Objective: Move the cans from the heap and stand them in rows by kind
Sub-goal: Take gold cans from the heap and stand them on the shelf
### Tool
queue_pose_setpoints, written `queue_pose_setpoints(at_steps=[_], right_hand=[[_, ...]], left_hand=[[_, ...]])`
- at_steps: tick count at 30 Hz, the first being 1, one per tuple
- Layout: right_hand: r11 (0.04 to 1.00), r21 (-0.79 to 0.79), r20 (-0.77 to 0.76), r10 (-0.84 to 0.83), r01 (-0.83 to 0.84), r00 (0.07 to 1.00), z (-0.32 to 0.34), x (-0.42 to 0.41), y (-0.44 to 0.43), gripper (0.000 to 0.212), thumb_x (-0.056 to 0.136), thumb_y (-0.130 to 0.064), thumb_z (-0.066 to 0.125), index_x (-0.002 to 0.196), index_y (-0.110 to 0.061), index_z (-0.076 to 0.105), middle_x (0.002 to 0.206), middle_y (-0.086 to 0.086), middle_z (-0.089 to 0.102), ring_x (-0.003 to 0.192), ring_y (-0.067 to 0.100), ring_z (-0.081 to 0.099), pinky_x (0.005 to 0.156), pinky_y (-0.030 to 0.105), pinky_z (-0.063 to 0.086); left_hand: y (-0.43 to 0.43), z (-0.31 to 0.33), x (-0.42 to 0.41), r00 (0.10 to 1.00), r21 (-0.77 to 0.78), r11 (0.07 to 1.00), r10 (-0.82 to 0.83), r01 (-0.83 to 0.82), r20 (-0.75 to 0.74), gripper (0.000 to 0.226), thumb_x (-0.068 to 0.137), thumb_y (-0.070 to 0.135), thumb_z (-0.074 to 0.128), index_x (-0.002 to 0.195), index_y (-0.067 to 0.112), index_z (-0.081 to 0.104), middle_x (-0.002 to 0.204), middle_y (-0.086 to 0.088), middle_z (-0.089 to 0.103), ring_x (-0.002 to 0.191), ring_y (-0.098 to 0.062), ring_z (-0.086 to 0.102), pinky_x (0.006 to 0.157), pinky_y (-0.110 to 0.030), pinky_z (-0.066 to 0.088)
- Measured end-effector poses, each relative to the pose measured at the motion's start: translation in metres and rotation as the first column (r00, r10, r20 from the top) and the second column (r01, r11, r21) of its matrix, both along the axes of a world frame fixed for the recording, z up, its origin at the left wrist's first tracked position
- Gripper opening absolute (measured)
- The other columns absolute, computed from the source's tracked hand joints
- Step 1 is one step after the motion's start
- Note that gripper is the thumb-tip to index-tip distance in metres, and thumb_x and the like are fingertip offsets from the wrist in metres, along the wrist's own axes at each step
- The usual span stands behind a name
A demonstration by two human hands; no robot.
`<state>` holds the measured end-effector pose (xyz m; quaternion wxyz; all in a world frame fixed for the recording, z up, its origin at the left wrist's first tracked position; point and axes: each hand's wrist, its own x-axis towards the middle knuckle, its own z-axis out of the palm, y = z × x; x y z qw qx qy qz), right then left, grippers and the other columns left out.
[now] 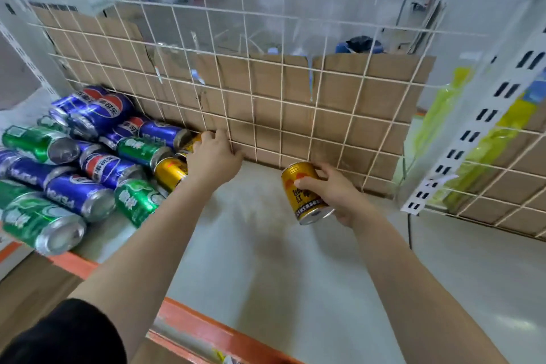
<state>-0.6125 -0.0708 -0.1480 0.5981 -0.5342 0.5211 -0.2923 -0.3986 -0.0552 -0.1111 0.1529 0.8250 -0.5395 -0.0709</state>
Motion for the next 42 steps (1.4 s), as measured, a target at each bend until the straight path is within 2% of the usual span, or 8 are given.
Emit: queue_pose_setpoints(at_steps=[5, 13, 20, 23, 29, 34, 39, 42], right_hand=[[0.993, 0.083, 0.103, 0.07, -0.078, 0.992, 0.0, 0.033, -0.013, 0.053, 0.078, -0.018, 0.072, 0.124, -0.027, 0.048, 0.121, 0.009, 0.058, 0.103, 0.032, 0.062, 0.085, 0.044, 0.054], [0.99, 0.136, 0.09, 0.027, -0.039, 0.996, -0.009, 0.062, -0.026, 0.087, 0.05, -0.036, 0.076, 0.131, -0.022, 0.048, 0.117, 0.013, 0.063, 0.1, 0.031, 0.064, 0.072, 0.036, 0.053], [0.966, 0.251, 0.25, -0.009, -0.056, 0.968, -0.005, 0.077, -0.024, 0.058, 0.06, -0.026, 0.069, 0.115, -0.013, 0.056, 0.092, 0.011, 0.068, 0.078, 0.024, 0.067, 0.064, 0.031, 0.055], [0.962, 0.266, 0.328, -0.028, -0.064, 0.944, 0.002, 0.081, -0.019, 0.048, 0.063, -0.026, 0.075, 0.106, -0.012, 0.058, 0.084, 0.009, 0.071, 0.074, 0.022, 0.068, 0.065, 0.031, 0.057], [0.996, 0.072, 0.231, -0.064, 0.049, 0.971, 0.017, 0.096, -0.008, 0.04, 0.068, -0.028, 0.076, 0.102, -0.016, 0.058, 0.085, 0.005, 0.068, 0.07, 0.015, 0.067, 0.059, 0.026, 0.055], [0.967, -0.053, 0.239, -0.229, 0.248, 0.944, 0.019, 0.081, 0.014, 0.047, 0.062, -0.031, 0.076, 0.104, -0.024, 0.055, 0.098, 0.004, 0.066, 0.089, 0.021, 0.066, 0.075, 0.037, 0.056], [0.891, -0.044, 0.28, -0.424, 0.453, 0.861, 0.017, 0.043, 0.047, 0.062, 0.056, -0.034, 0.074, 0.112, -0.021, 0.053, 0.105, 0.009, 0.065, 0.096, 0.028, 0.066, 0.082, 0.049, 0.055], [0.819, 0.006, 0.305, -0.548, 0.574, 0.779, 0.019, 0.01, 0.072, 0.064, 0.059, -0.029, 0.072, 0.117, -0.017, 0.05, 0.104, 0.01, 0.064, 0.089, 0.028, 0.068, 0.075, 0.05, 0.056]], left_hand=[[-0.035, -0.012, 0.042, 0.999, 0.078, 0.997, -0.026, 0.025, 0.021, 0.059, 0.089, 0.044, 0.05, 0.134, 0.01, 0.036, 0.134, -0.02, 0.042, 0.128, -0.039, 0.037, 0.107, -0.052, 0.028], [-0.063, -0.038, 0.075, 0.968, 0.117, 0.992, -0.077, 0.05, 0.238, 0.055, 0.084, 0.017, 0.055, 0.133, 0.006, 0.032, 0.127, -0.026, 0.041, 0.118, -0.043, 0.04, 0.098, -0.046, 0.036], [-0.07, -0.044, 0.079, 0.916, 0.181, 0.977, -0.174, 0.114, 0.361, 0.07, 0.086, 0.019, 0.056, 0.143, 0.01, 0.016, 0.127, -0.023, 0.047, 0.111, -0.043, 0.05, 0.089, -0.046, 0.042], [-0.064, -0.04, 0.073, 0.937, 0.13, 0.971, -0.23, 0.202, 0.262, 0.066, 0.084, 0.012, 0.059, 0.138, 0.009, 0.02, 0.125, -0.02, 0.048, 0.106, -0.041, 0.056, 0.078, -0.044, 0.047], [-0.045, -0.002, 0.061, 0.931, -0.026, 0.936, -0.347, 0.352, 0.113, 0.057, 0.075, 0.026, 0.072, 0.12, 0.004, 0.044, 0.122, -0.014, 0.049, 0.111, -0.036, 0.053, 0.085, -0.041, 0.044], [-0.03, 0.025, 0.045, 0.891, -0.183, 0.89, -0.441, 0.418, -0.111, 0.063, 0.066, 0.035, 0.079, 0.117, 0.008, 0.054, 0.11, -0.009, 0.053, 0.101, -0.025, 0.05, 0.076, -0.028, 0.037], [-0.011, 0.026, -0.003, 0.679, -0.238, 0.862, -0.5, 0.447, -0.537, 0.065, 0.061, 0.03, 0.085, 0.107, 0.018, 0.042, 0.1, 0.003, 0.051, 0.094, -0.015, 0.052, 0.067, -0.022, 0.042], [-0.003, 0.019, -0.042, 0.576, -0.222, 0.846, -0.501, 0.486, -0.646, 0.074, 0.06, 0.039, 0.084, 0.118, 0.016, 0.044, 0.106, 0.005, 0.051, 0.098, -0.015, 0.052, 0.073, -0.024, 0.043]])
